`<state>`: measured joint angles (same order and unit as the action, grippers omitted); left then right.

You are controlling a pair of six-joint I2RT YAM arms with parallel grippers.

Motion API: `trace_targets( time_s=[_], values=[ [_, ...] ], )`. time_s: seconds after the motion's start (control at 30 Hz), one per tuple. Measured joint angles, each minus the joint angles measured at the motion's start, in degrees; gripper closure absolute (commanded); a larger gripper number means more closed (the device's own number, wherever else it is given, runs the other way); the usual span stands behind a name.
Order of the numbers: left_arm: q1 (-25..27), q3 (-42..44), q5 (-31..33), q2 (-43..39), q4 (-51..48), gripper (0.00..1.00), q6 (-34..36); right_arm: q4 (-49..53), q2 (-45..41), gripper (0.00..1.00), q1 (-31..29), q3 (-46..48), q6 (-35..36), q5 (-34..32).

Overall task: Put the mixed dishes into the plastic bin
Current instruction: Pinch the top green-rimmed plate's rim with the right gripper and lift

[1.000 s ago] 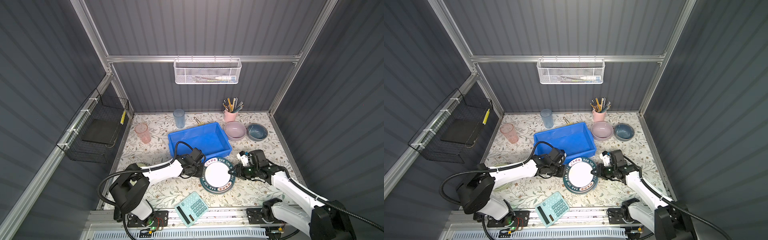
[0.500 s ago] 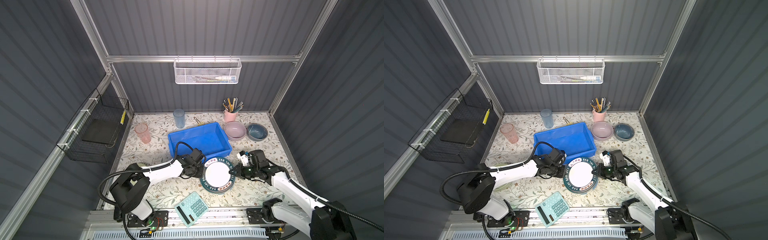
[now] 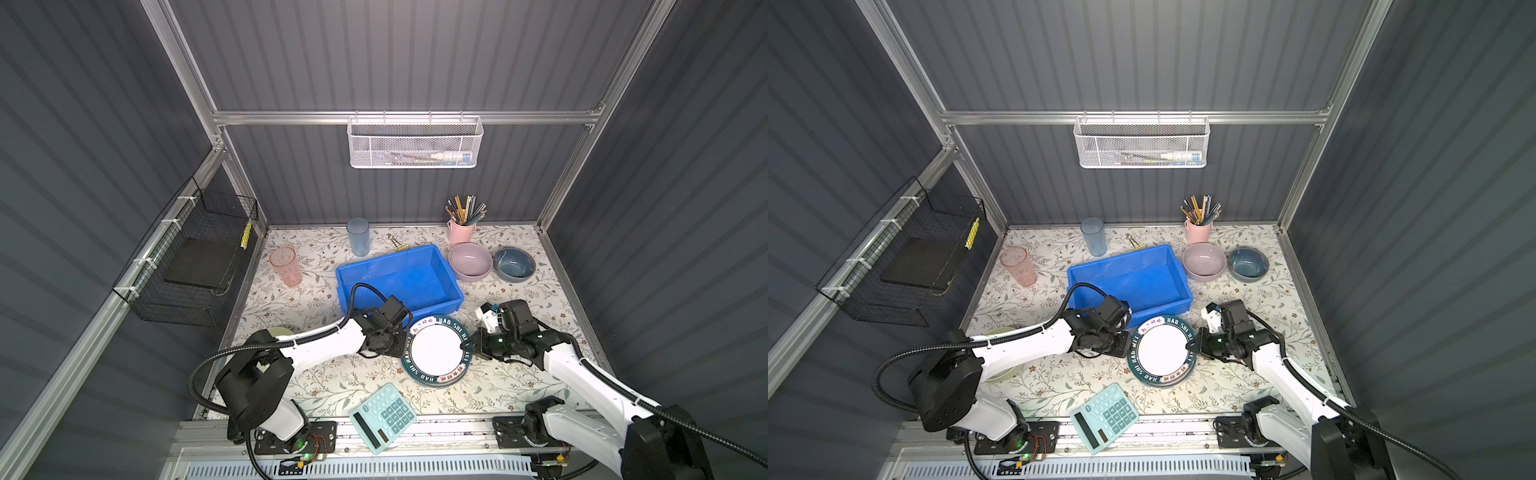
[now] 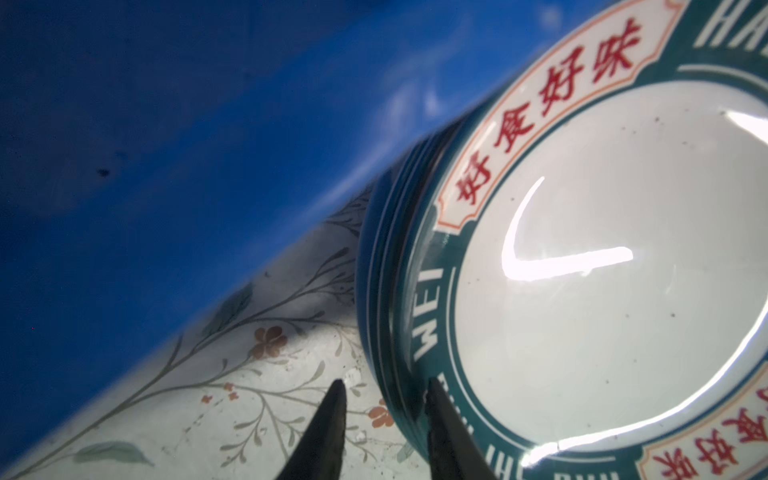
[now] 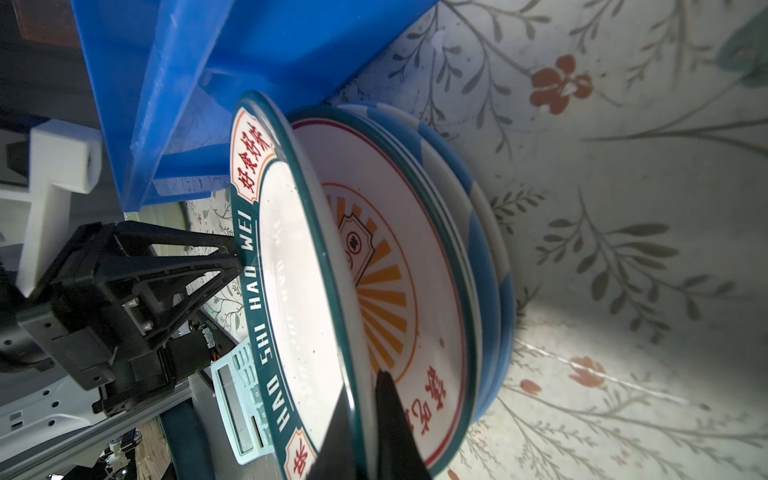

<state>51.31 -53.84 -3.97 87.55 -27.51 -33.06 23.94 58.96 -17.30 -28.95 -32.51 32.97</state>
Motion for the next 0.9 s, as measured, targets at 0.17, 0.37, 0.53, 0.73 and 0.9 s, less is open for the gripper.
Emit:
trace_targets(
  time_s=[0.17, 0.37, 0.53, 0.73, 0.9],
  values=[
    [0.0, -3.91, 2.14, -2.8, -4.9, 0.44, 1.14, 2.91, -1.42, 1.0, 0.0, -1.05, 0.44, -0.42],
    [-0.11, -9.88, 6.01, -7.3, -11.37, 0.38, 2.89, 7.02, -3.85, 1.0, 0.0, -4.11, 1.49, -0.94],
    [-3.98, -13.16, 6.97, -8.55, -15.41, 0.38, 3.78, 10.14, -5.38, 1.0, 0.0, -7.08, 2.32, -1.38],
    [-13.97, -13.14, 8.57, -9.66, -19.06, 0.37, 5.6, 14.67, -5.95, 1.0, 0.0, -11.82, 3.56, -2.08],
    [-19.02, -12.96, 9.35, -9.79, -20.39, 0.43, 7.06, 17.62, -4.2, 1.0, 0.0, -18.78, 4.79, -2.84]
  ],
)
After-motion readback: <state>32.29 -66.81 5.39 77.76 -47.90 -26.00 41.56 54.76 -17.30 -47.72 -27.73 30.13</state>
